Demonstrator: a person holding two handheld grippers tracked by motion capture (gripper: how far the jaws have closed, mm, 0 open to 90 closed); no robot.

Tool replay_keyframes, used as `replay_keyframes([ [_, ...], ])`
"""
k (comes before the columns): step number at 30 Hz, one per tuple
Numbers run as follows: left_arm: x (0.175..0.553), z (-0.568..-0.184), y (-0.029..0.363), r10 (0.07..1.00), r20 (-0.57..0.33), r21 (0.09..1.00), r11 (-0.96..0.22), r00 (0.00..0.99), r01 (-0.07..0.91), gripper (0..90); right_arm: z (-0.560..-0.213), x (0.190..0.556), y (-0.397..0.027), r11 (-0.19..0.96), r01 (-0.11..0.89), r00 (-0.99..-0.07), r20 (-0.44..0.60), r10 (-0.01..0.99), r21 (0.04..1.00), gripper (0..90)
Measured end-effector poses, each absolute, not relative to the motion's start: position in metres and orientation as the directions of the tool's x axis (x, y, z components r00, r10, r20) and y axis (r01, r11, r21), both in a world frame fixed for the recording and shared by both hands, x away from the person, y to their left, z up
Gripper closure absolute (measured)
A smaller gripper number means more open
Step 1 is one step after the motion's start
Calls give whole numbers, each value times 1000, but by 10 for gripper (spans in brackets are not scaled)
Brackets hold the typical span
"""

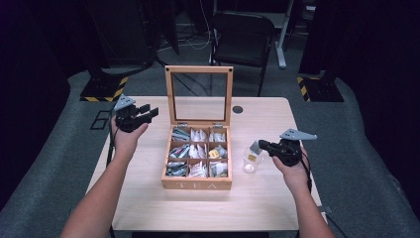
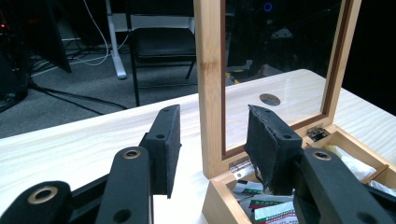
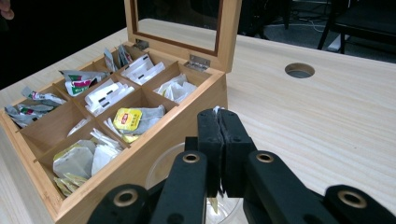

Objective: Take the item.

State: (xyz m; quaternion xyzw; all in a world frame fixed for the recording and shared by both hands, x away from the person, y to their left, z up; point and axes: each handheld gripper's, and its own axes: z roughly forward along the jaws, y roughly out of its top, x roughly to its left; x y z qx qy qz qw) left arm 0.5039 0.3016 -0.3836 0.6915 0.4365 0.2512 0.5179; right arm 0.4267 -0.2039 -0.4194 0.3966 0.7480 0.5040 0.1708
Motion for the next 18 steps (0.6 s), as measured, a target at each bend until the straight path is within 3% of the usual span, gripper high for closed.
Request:
replay_keyframes([
  [18,503,-384,305,868,-107,937,-74,485,341,550,-430,428,-198,217,445,-637,137,758,869,885],
])
